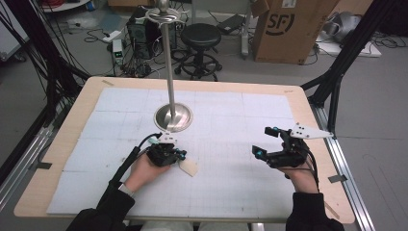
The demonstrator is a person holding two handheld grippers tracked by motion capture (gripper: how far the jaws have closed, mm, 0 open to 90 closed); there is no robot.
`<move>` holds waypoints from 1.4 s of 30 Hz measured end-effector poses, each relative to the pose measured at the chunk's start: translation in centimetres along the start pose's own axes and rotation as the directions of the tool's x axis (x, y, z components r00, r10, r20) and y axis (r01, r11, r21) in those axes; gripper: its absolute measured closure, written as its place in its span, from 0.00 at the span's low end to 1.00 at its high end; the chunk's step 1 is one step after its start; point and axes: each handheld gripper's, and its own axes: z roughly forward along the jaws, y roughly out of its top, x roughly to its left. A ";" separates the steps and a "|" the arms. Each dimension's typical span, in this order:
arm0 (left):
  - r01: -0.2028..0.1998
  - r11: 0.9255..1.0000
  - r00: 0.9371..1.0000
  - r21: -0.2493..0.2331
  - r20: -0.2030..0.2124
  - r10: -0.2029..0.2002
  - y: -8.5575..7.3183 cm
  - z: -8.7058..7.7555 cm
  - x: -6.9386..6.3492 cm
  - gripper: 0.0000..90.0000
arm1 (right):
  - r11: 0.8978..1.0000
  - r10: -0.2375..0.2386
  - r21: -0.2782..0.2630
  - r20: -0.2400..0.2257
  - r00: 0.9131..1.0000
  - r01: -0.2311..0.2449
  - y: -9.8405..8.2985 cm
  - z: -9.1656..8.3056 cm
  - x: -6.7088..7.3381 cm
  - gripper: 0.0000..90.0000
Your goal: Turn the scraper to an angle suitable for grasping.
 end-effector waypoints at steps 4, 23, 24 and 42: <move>-0.028 1.000 0.998 0.013 0.051 0.027 -0.8 -0.8 -0.9 1.00 | 1.000 -0.004 -0.010 0.007 1.000 0.004 0.0 -0.3 0.1 0.04; -0.054 0.997 0.975 0.059 0.220 0.040 -7.7 -9.5 -1.6 1.00 | 1.000 0.000 -0.001 0.011 1.000 0.000 -0.2 -0.3 0.0 0.04; -0.054 0.997 0.975 0.059 0.220 0.040 -7.7 -9.5 -1.6 1.00 | 1.000 0.000 -0.001 0.011 1.000 0.000 -0.2 -0.3 0.0 0.04; 0.115 0.993 0.981 -0.026 -0.155 -0.118 -6.6 -8.6 2.9 1.00 | 1.000 0.002 -0.005 0.016 1.000 -0.002 -0.3 -0.6 0.0 0.04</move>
